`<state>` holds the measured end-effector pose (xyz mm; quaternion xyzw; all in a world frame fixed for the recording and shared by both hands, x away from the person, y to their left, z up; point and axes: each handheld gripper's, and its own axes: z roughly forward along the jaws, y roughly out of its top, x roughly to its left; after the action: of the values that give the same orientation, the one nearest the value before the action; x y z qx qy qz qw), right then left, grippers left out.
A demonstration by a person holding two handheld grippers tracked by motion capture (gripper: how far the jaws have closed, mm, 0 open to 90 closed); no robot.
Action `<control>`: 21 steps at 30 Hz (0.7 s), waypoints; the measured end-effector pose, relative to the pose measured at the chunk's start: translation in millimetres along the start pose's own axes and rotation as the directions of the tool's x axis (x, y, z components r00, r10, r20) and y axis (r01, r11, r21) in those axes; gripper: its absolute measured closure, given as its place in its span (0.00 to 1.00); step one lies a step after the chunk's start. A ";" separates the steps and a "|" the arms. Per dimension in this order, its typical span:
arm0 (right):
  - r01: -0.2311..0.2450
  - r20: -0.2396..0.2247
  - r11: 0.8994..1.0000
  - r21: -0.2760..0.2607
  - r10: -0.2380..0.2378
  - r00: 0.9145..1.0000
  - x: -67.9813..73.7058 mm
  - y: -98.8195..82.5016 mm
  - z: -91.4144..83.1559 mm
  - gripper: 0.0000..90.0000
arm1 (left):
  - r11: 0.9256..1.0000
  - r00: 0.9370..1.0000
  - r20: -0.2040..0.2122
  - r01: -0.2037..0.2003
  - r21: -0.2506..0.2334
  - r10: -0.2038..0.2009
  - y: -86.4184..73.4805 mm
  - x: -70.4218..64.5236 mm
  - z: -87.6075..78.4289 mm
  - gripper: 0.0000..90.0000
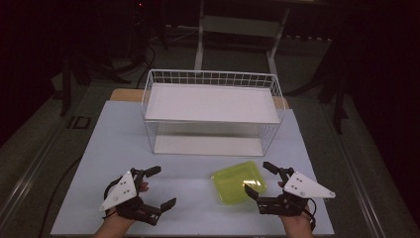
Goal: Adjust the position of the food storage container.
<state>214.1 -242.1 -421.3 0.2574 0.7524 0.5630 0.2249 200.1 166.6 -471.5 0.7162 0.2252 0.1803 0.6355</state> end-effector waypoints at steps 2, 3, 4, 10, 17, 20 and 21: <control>-0.020 -0.018 1.000 0.020 0.020 1.000 0.5 -0.2 3.3 0.14 | 1.000 1.000 -0.002 0.000 0.002 0.000 -0.7 1.4 -0.1 0.01; -0.020 -0.018 1.000 0.020 0.020 1.000 0.5 -0.2 3.3 0.14 | 1.000 1.000 -0.002 -0.001 0.004 0.001 -0.8 1.6 -0.1 0.01; -0.025 -0.023 0.999 0.029 0.025 0.999 0.7 0.0 4.7 0.14 | 1.000 1.000 -0.001 -0.003 0.003 0.003 -0.5 1.7 -0.5 0.01; -0.038 -0.021 0.997 0.063 0.039 0.999 7.5 4.0 15.3 0.16 | 1.000 1.000 0.002 -0.008 -0.004 0.008 0.6 1.6 -1.5 0.01; -0.034 -0.037 0.992 0.118 0.038 0.999 10.9 2.3 14.6 0.31 | 1.000 1.000 0.010 -0.015 -0.003 0.015 0.7 0.1 -1.9 0.01; -0.063 -0.038 0.985 0.158 0.070 0.997 9.4 -5.7 13.3 0.40 | 1.000 1.000 0.014 -0.010 0.001 0.010 -0.3 0.5 -0.7 0.01; -0.063 -0.038 0.985 0.158 0.070 0.997 9.4 -5.7 13.3 0.40 | 1.000 1.000 0.014 -0.010 0.001 0.010 -0.3 0.5 -0.7 0.01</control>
<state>214.5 -227.7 -430.8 0.2869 0.7900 0.5149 0.1687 200.2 167.5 -471.7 0.7189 0.2172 0.1785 0.6358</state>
